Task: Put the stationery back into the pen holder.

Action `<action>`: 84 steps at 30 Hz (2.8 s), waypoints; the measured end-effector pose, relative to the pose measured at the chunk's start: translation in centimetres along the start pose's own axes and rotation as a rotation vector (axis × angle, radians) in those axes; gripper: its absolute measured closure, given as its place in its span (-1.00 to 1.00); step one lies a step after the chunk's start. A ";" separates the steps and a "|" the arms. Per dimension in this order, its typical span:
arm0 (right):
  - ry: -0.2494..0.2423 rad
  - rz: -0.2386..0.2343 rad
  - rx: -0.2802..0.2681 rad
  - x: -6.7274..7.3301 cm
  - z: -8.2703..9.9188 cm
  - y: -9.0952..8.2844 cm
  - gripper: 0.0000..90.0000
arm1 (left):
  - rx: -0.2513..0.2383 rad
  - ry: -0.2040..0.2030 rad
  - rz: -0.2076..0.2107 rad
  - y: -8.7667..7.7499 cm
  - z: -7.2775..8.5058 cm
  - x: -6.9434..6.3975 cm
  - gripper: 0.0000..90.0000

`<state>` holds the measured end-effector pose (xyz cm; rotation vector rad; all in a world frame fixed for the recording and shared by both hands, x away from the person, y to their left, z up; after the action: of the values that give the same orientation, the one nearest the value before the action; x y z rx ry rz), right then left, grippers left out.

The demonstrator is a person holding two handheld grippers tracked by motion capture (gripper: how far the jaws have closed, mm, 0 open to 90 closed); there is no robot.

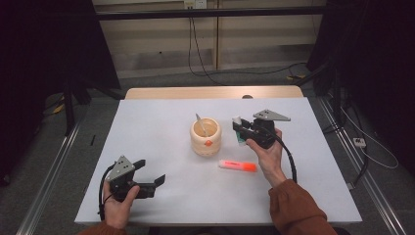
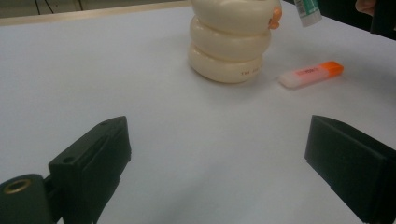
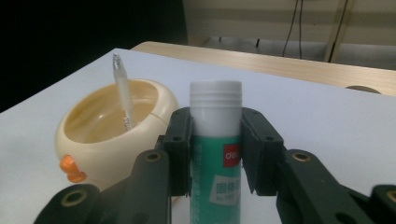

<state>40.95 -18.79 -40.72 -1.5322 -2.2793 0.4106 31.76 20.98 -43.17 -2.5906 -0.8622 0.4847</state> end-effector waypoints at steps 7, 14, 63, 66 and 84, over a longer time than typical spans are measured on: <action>0.015 -0.046 -0.026 0.2 -0.6 -0.1 0.46 | 0.003 0.002 0.001 0.0 0.0 0.0 -0.85; -0.006 -0.076 -0.092 0.9 -1.1 -0.3 0.47 | 0.008 0.007 0.000 0.1 0.0 -0.1 -0.85; -0.070 -0.156 -0.140 5.8 -2.9 6.2 0.46 | 0.005 0.000 0.000 0.0 0.0 0.1 -0.85; -0.071 -0.158 -0.133 5.9 -2.7 6.3 0.46 | 0.005 0.000 0.000 0.0 0.0 0.1 -0.85; -0.090 -0.134 -0.078 5.2 -1.2 6.5 0.41 | 0.006 -0.003 0.001 0.1 0.1 0.1 -0.85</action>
<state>45.02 -11.51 -41.76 -1.4130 -2.4779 0.3642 31.86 21.02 -43.27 -2.5850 -0.8596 0.4904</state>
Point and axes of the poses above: each handheld gripper's, and its own axes: y roughly forward along the jaws, z roughly out of its underside, x roughly to its left, the point moved 1 cm from there along y, roughly forward along the jaws, and after that the axes turned 8 degrees about z, right-handed, at the moved point
